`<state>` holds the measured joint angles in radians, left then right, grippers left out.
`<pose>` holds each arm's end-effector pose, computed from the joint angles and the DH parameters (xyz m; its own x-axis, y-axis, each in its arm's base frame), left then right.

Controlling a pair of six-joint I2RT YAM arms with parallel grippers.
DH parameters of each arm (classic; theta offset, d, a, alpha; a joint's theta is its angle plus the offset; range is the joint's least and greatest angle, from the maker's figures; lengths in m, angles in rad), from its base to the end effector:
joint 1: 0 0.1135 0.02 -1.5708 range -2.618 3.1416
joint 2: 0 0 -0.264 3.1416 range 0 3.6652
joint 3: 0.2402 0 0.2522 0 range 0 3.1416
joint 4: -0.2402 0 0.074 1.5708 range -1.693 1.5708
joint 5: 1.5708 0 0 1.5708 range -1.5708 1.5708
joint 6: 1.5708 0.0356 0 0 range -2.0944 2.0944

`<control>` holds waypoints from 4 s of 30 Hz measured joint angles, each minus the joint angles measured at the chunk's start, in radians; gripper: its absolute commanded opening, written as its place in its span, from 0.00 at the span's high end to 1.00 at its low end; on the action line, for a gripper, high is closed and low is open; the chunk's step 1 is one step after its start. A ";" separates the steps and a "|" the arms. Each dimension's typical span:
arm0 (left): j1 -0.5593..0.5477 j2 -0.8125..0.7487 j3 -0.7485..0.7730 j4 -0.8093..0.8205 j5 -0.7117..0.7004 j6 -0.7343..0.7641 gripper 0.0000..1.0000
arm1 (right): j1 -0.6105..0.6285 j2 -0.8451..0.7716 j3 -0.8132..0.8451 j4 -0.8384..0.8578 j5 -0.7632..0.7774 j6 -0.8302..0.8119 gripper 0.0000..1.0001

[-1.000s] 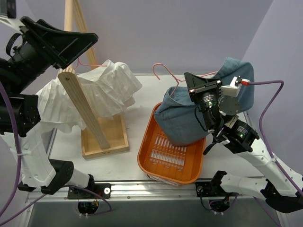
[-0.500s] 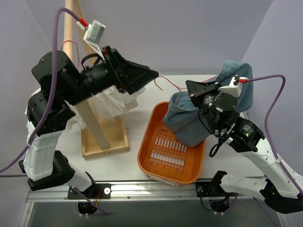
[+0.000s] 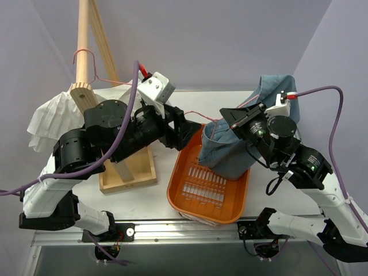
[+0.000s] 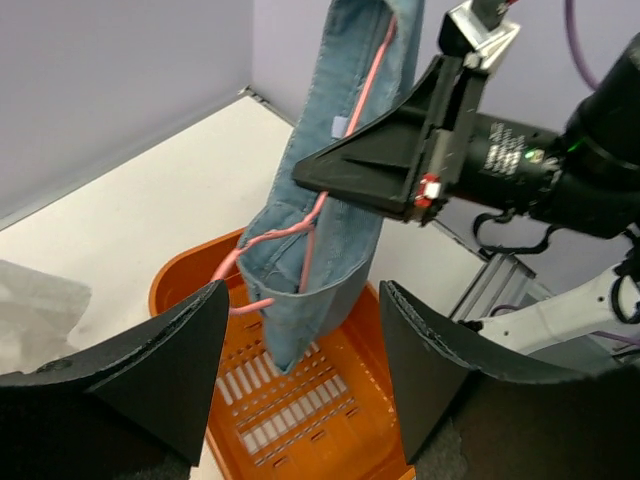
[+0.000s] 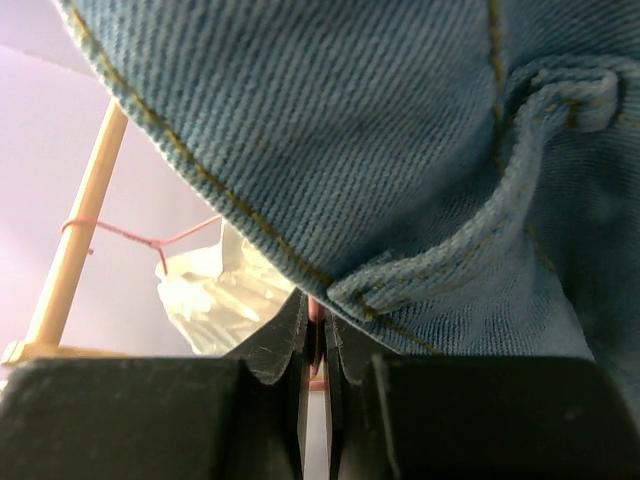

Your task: Remove the skirt from the hanger

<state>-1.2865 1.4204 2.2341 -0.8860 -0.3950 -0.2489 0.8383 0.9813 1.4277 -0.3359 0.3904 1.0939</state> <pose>0.0725 -0.1993 0.5861 -0.2114 -0.0873 -0.9735 0.7493 0.6250 -0.2187 0.1268 0.1207 0.5046 -0.3523 0.8369 -0.4189 -0.2650 0.3401 0.9023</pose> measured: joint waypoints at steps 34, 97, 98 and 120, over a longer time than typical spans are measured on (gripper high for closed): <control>-0.001 -0.079 -0.102 -0.099 0.143 0.007 0.58 | 0.000 -0.018 0.001 0.101 -0.378 -0.032 1.00; -0.006 -0.105 -0.187 -0.243 0.048 -0.091 0.98 | -0.002 0.354 0.446 -0.319 0.061 -0.602 0.85; -0.006 -0.109 -0.191 -0.243 0.052 -0.092 0.98 | -0.001 0.360 0.449 -0.319 0.069 -0.601 0.89; -0.011 -0.253 -0.438 -0.220 0.165 -0.096 0.98 | -0.200 0.454 0.595 -0.439 0.119 -0.645 1.00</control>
<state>-1.2972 1.1679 1.7966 -1.1057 -0.2302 -0.3450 0.6384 1.4353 2.0228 -0.7753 0.5095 0.4488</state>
